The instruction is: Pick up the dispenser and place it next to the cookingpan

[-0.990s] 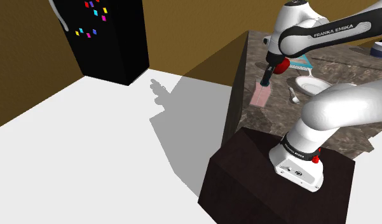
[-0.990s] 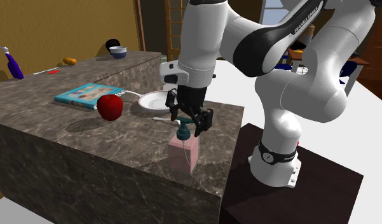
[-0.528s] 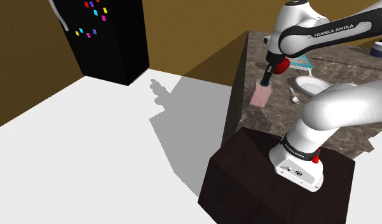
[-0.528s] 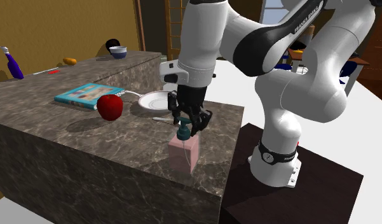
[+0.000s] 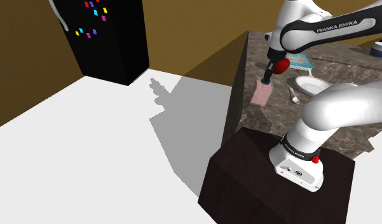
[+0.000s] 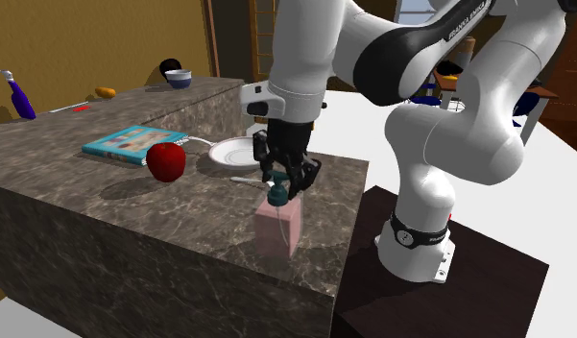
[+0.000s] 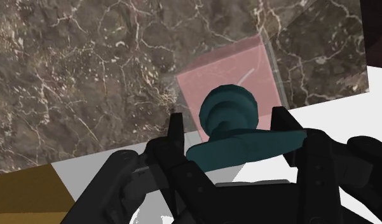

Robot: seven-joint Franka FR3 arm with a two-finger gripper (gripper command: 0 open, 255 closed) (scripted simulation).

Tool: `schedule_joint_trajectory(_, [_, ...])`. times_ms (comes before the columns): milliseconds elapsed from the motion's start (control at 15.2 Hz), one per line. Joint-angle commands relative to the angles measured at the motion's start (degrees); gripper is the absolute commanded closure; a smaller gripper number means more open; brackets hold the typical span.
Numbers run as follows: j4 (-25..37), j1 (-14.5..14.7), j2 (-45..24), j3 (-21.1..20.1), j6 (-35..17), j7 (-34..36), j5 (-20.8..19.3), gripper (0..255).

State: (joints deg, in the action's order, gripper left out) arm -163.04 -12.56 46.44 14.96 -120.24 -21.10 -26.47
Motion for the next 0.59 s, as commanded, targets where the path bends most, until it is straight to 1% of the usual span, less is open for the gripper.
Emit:
schedule_joint_trajectory(0, [1.1,0.2,0.7,-0.3,1.8,-0.5,0.5,255])
schedule_joint_trajectory(528, [6.2,1.0,2.7,-1.6,8.7,-2.0,2.5,255])
